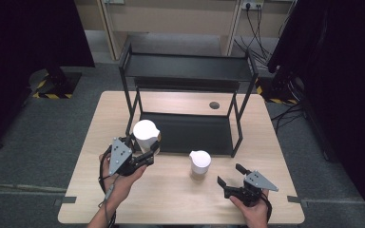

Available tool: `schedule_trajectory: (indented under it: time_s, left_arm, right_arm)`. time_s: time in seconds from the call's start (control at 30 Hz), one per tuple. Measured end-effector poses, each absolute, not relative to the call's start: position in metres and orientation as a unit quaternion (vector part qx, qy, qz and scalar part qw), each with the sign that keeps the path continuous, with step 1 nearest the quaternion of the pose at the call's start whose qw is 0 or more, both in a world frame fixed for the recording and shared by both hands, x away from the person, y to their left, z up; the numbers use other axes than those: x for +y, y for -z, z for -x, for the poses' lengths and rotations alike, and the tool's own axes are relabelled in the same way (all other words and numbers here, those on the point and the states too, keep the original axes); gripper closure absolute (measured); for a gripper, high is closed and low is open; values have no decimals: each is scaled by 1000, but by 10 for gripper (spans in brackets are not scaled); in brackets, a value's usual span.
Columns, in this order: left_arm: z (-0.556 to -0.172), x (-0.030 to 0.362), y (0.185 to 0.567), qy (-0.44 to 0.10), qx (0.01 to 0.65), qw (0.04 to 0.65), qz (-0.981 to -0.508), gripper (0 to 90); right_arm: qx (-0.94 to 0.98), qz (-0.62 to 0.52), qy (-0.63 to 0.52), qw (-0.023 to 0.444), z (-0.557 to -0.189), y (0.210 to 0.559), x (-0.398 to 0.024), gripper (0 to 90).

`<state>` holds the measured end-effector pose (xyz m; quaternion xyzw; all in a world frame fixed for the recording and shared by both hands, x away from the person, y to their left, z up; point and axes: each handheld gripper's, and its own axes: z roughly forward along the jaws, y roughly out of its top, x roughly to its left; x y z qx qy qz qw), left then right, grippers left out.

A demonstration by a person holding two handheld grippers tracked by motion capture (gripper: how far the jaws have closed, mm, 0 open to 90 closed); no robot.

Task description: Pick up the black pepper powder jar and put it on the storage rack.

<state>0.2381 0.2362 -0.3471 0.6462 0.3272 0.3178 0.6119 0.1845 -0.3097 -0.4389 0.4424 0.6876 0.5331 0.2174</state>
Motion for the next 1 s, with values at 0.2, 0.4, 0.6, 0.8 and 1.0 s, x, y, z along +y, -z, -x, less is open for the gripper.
schedule_trajectory:
  time_s: [0.2, 0.4, 0.6, 0.8, 1.0]
  left_arm:
    - [-240, 234, 342, -330, 327, 612, -640, 304]
    - [-243, 231, 336, -340, 330, 613, -632, 304]
    - [-249, 229, 331, -347, 332, 613, -627, 304]
    - [-252, 228, 325, -359, 332, 613, -621, 304]
    - [-256, 225, 318, -367, 333, 616, -612, 304]
  right_arm:
    - [687, -443, -533, 218, -184, 439, -310, 69]
    - [687, -443, -533, 218, -184, 439, -310, 69]
    - [687, -443, -533, 218, -184, 439, -310, 69]
    - [687, -443, -533, 218, -184, 439, -310, 68]
    - [687, -444, -533, 218, -184, 439, -310, 69]
